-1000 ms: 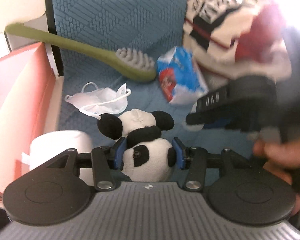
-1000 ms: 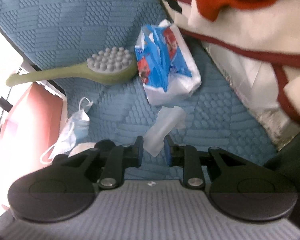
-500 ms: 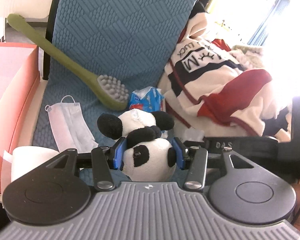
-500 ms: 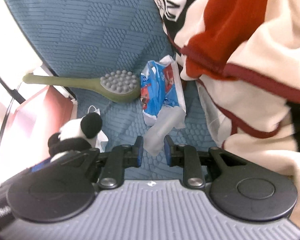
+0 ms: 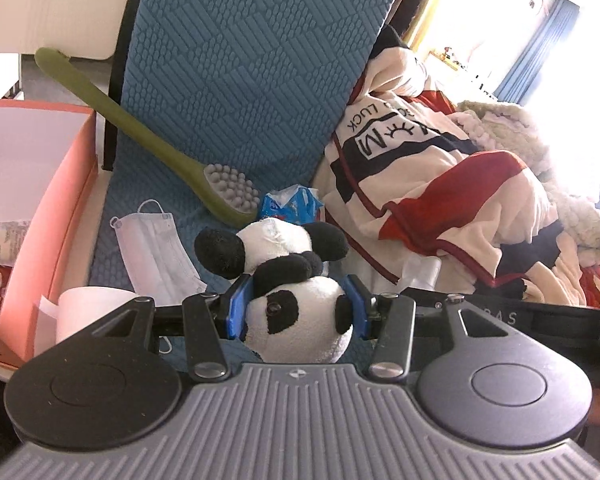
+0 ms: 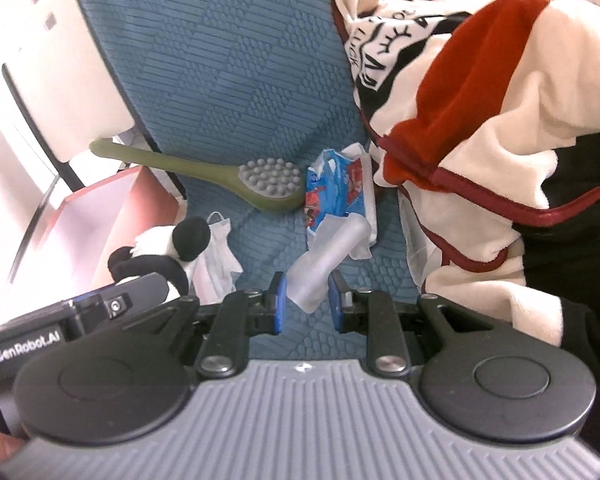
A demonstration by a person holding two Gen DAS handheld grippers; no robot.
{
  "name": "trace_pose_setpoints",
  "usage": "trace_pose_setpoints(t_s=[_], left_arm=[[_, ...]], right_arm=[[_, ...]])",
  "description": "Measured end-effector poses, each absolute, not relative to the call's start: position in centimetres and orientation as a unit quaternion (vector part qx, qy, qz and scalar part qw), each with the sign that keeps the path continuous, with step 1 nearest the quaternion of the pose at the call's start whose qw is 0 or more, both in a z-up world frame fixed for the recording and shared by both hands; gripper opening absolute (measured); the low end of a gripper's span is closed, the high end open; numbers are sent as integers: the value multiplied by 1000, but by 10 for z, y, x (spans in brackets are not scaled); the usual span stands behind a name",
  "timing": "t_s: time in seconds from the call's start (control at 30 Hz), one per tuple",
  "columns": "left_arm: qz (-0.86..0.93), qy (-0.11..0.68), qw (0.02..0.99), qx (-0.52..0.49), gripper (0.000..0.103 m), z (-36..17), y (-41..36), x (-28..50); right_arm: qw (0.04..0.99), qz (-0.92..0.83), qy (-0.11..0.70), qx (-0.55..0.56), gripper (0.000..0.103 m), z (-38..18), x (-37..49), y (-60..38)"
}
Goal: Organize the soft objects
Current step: 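Lift the panda plush with the left tool while the right tool lifts the clear plastic piece, then carry the panda in the left tool while the right tool carries the plastic piece over the box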
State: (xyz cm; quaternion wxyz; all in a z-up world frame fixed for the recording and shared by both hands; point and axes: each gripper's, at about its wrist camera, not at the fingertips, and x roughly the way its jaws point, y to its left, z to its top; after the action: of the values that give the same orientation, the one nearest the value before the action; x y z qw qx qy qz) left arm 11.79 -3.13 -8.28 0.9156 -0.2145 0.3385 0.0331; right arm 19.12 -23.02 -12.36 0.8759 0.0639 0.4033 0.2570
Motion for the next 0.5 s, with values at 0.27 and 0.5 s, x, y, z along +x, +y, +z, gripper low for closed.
trace_pose_setpoints(t_s=[0.27,0.5], left_arm=[[41,327,920,-212,55,-67,-23,90],[67,312,923,-216,55,-55,-4,58]], right_arm=[[876,281,387,56,26,-109,166,-218],[870,320,372,43,26,-95,143,-195]])
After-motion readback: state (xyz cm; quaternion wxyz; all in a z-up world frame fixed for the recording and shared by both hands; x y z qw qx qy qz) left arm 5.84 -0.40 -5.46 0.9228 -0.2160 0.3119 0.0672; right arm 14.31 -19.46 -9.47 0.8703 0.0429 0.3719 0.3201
